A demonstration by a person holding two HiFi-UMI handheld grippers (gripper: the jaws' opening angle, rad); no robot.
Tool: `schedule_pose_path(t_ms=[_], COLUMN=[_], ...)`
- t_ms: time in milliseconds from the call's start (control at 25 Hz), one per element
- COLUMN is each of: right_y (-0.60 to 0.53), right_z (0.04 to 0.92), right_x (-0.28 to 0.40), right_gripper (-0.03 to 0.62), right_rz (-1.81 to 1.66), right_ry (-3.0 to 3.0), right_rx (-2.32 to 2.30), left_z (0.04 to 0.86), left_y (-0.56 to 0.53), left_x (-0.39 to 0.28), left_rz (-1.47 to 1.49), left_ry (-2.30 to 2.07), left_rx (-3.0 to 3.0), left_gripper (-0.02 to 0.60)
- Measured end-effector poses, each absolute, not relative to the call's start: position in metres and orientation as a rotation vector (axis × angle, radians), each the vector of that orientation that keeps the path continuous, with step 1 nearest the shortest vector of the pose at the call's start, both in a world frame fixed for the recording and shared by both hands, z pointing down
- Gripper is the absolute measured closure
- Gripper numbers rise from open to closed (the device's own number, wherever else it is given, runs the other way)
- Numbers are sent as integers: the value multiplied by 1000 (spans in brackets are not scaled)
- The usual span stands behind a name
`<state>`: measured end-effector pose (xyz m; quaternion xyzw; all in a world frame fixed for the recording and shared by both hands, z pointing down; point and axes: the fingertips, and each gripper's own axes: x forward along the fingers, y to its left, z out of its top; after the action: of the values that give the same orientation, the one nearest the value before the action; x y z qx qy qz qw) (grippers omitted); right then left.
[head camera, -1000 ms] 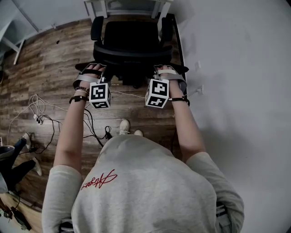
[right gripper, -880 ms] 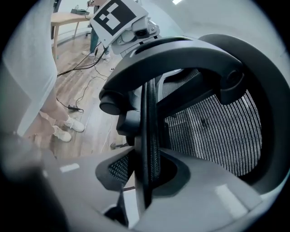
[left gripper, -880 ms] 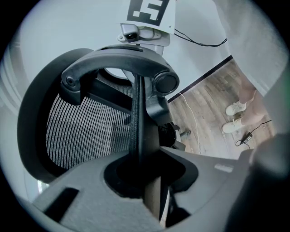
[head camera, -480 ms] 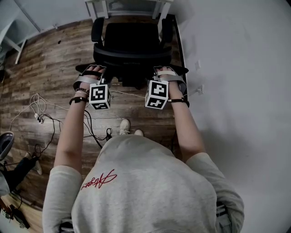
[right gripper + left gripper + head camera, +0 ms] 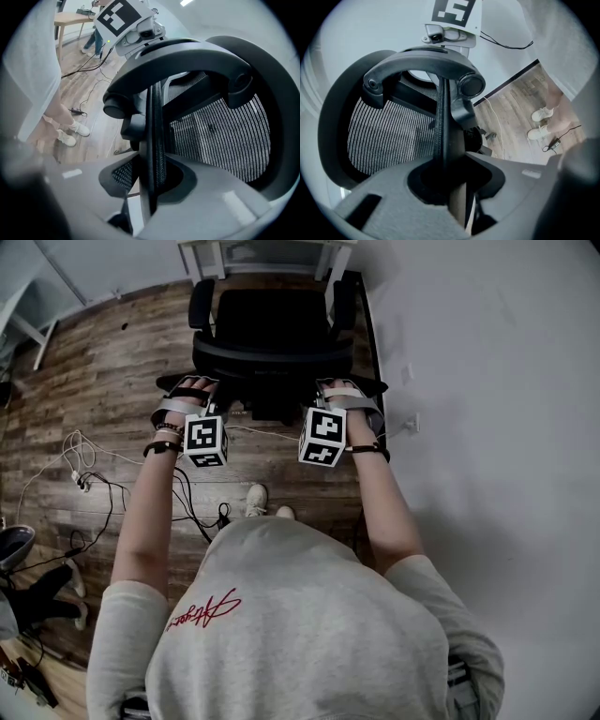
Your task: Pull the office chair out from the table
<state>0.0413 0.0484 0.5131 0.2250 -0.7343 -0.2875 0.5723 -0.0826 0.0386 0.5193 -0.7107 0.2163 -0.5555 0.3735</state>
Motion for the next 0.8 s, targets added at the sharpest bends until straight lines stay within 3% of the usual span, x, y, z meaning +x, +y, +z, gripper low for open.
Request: schedule_pose_path(t_ms=[800], right_y=[58], right_z=[516], right_x=[52], right_gripper=[500], right_rz=[-743], right_ry=[-1716], right_rx=[531], left_z=[521], left_y=[49], left_x=[-73], left_rz=[-1430], left_ry=[578], left_rx=[-1800], left_gripper=[488])
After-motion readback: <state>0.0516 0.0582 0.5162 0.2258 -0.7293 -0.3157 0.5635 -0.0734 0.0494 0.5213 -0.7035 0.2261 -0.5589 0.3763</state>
